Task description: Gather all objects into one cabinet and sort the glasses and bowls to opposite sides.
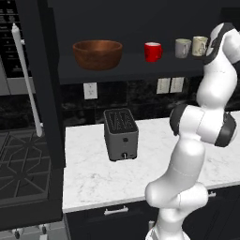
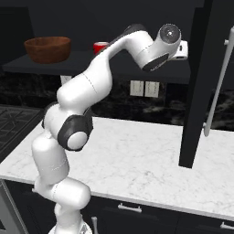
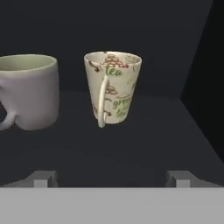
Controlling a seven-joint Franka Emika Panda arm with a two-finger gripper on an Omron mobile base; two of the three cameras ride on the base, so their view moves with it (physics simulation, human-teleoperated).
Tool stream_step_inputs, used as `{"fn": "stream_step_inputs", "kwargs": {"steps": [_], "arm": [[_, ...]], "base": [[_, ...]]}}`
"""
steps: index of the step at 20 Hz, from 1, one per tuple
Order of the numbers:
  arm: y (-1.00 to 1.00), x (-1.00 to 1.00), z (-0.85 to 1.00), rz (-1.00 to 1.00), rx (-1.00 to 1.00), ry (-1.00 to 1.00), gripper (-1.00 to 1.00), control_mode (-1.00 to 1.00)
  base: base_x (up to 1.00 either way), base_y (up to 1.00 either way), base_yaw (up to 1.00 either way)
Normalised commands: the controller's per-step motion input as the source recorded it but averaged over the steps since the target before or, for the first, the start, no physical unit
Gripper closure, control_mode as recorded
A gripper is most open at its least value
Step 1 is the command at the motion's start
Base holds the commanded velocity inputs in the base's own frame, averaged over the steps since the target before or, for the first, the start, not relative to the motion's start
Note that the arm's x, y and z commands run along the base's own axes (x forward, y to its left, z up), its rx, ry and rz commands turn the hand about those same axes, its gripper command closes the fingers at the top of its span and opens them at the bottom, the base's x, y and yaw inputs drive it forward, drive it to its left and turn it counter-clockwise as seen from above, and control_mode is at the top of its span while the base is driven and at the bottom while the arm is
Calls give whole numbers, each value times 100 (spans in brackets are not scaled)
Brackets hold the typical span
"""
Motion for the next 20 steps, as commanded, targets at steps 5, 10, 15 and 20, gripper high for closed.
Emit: {"fn": "stream_step_inputs", "kwargs": {"steps": [5, 10, 15, 20], "arm": [[89, -100, 7, -3, 0, 0, -100, -100], [100, -100, 0, -10, 0, -7, -100, -100], [91, -100, 3, -20, 4, -12, -100, -100], [17, -100, 19, -14, 7, -9, -100, -100]], "base": [[0, 0, 0], [0, 0, 0], [0, 0, 0], [0, 0, 0]]}}
